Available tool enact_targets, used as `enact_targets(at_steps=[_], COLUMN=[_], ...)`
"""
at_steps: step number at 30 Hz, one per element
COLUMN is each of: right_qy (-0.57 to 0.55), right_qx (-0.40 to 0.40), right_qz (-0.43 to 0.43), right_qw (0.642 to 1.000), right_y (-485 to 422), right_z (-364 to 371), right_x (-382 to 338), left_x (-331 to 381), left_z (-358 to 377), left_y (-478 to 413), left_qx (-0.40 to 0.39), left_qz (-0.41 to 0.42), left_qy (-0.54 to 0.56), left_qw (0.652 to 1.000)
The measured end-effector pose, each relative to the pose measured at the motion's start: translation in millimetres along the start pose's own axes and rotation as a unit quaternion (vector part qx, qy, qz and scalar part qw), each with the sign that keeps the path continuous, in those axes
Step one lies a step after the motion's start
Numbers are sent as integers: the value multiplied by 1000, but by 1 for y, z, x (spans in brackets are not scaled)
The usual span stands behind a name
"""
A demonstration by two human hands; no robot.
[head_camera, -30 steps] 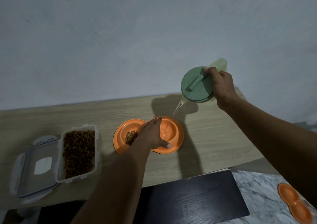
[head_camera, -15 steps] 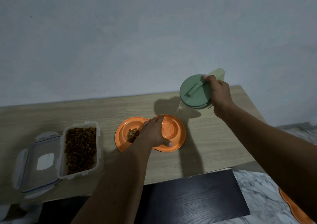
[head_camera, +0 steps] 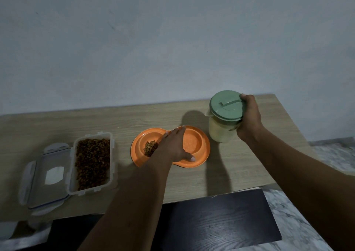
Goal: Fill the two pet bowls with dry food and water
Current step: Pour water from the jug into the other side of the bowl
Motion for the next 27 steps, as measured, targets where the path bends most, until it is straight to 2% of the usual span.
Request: enact_targets(at_steps=[5, 9, 13, 16, 22, 24, 27], right_qy=[-29, -20, 56, 156, 301, 339, 324], right_qx=[28, 21, 18, 41, 170, 214, 236], right_qz=[18, 12, 7, -1, -104, -174, -278], right_qw=[999, 1000, 998, 987, 932, 899, 873], right_y=[-6, -7, -9, -9, -6, 10, 21], right_z=[-12, -13, -19, -29, -57, -58, -54], right_x=[12, 12, 9, 5, -18, -35, -58], left_x=[-1, 0, 1, 5, 6, 5, -1], left_z=[2, 2, 2, 1, -3, -8, -17], left_y=[-1, 0, 1, 4, 27, 37, 48], left_qx=[-7, -10, -19, -23, -12, -8, -5], left_qz=[-3, -5, -12, -19, -21, -19, -25], left_qy=[-9, -12, -39, -81, -96, -101, -104], left_qw=[1000, 1000, 999, 996, 995, 995, 994])
Point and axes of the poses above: each hand's wrist, its own y-axis away from the middle knuckle, its own z-axis out of the palm, x = y × z, the point moved 9 cm from there along -y, towards the middle knuckle, and after that the axes turned 8 degrees about x, right-handed, at the moved point
